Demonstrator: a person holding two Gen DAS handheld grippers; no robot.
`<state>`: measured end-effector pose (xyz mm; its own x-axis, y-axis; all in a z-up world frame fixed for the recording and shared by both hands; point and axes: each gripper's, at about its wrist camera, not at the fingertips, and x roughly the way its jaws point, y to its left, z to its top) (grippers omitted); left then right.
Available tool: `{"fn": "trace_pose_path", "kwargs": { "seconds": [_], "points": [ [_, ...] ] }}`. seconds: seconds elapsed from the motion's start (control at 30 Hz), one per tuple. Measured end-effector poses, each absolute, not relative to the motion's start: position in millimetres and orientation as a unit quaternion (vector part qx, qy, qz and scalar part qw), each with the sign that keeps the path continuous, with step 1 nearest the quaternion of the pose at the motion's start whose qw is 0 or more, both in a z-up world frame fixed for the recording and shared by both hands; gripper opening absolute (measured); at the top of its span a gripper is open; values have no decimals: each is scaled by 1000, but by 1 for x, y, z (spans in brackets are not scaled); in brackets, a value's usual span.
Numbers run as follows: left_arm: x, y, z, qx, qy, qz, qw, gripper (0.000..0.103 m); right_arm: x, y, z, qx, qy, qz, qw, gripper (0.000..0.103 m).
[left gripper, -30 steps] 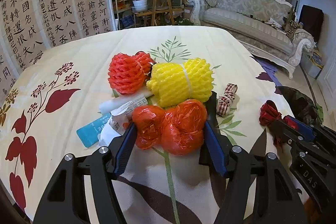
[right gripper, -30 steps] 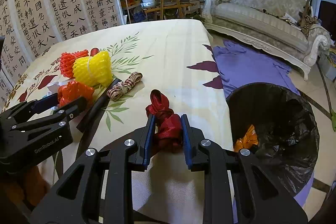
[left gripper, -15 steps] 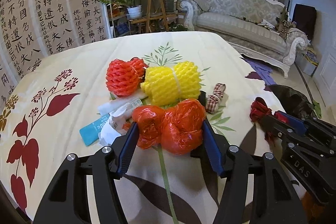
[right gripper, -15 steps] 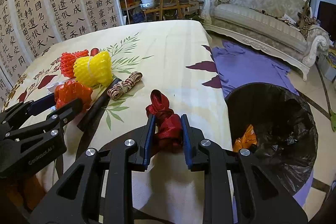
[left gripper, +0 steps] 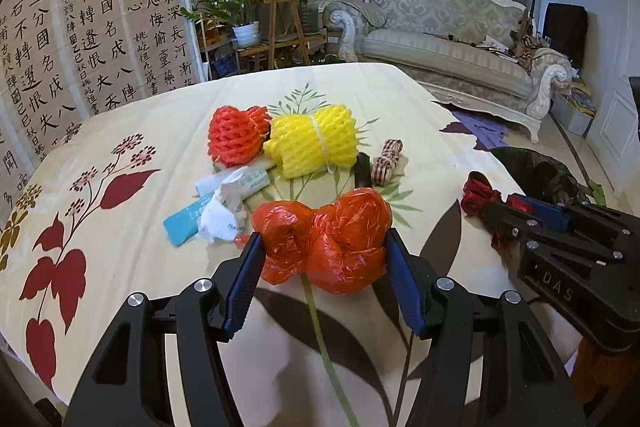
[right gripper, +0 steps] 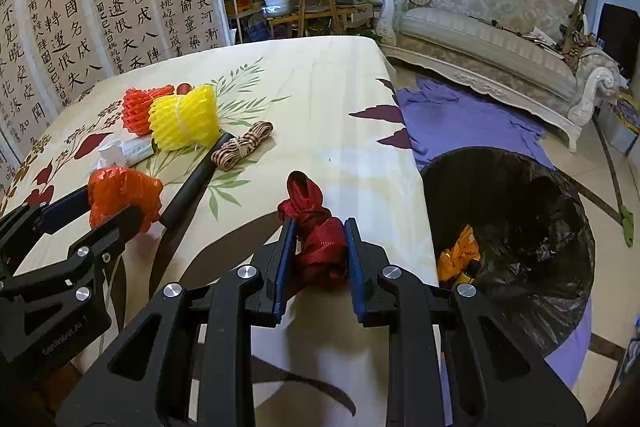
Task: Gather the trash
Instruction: 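Grasp the red foam fruit net with the left tool while the right tool holds the ribbon, then carry ribbon and red net over the bin and open both tools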
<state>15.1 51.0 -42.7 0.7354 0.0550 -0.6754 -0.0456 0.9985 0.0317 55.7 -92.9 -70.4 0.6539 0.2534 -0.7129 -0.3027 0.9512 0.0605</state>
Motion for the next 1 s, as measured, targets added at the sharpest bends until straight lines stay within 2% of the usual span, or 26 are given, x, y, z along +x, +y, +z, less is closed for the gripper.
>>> {"fn": "trace_pose_path", "kwargs": {
  "seconds": [0.43, 1.0],
  "points": [
    [13, 29, -26, 0, 340, -2, 941, 59, 47, -130, -54, -13, 365, 112, 924, 24],
    [62, -69, -17, 21, 322, -101, 941, 59, 60, -233, -55, 30, 346, -7, 938, 24]
  ]
}}
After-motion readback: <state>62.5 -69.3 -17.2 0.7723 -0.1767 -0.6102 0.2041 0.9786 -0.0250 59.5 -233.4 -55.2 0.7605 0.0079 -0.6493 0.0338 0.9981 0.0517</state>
